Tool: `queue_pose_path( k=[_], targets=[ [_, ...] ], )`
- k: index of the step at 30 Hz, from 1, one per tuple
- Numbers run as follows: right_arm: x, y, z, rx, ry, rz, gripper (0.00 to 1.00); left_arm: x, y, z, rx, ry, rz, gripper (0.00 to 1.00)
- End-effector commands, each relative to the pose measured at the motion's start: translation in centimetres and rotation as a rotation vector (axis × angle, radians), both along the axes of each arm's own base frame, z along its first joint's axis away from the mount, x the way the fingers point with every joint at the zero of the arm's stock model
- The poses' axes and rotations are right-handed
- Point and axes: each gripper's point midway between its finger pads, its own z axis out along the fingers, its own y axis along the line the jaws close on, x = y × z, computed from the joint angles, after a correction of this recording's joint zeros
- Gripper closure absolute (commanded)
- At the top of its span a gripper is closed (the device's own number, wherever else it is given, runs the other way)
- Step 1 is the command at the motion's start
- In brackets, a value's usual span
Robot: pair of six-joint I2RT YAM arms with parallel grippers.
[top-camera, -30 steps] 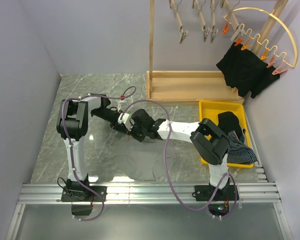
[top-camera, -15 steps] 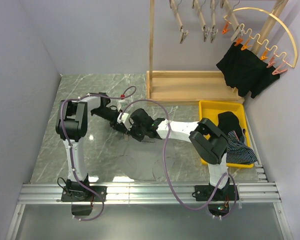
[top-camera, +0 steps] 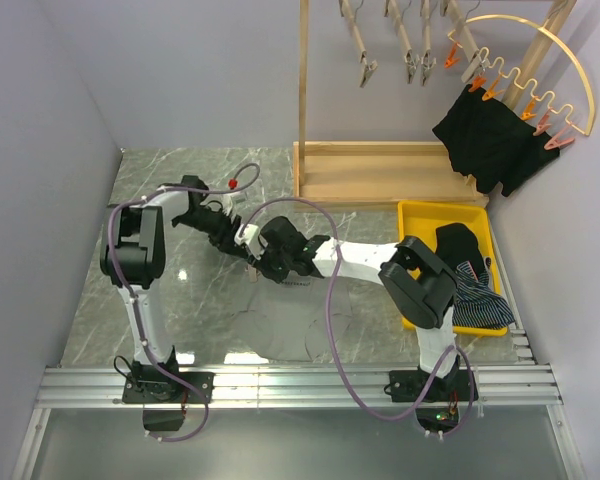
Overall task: Clip the underwear to the hanger
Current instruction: Clamp the underwear onto the hanger.
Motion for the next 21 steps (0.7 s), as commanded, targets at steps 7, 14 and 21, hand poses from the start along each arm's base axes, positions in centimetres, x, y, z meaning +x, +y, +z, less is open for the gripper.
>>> queue_pose_path(
  k=[7, 14, 21],
  targets=[
    [2.4, -0.8, 11.7, 0.187, -0.09, -0.121, 0.55, 2.3, 1.6, 5.8, 0.01, -0.21, 0.11, 0.25],
    [5.4, -9.1, 15.2, 0.264, -0.001, -0.324, 0.58, 3.7, 1.5, 10.1, 0.022, -0.377, 0.168, 0.21],
    [7.9, -19.7, 13.4, 0.202, 0.072, -0.599, 0.63, 1.6, -4.2, 10.2, 0.093, -0.516, -0.006, 0.21]
  ],
)
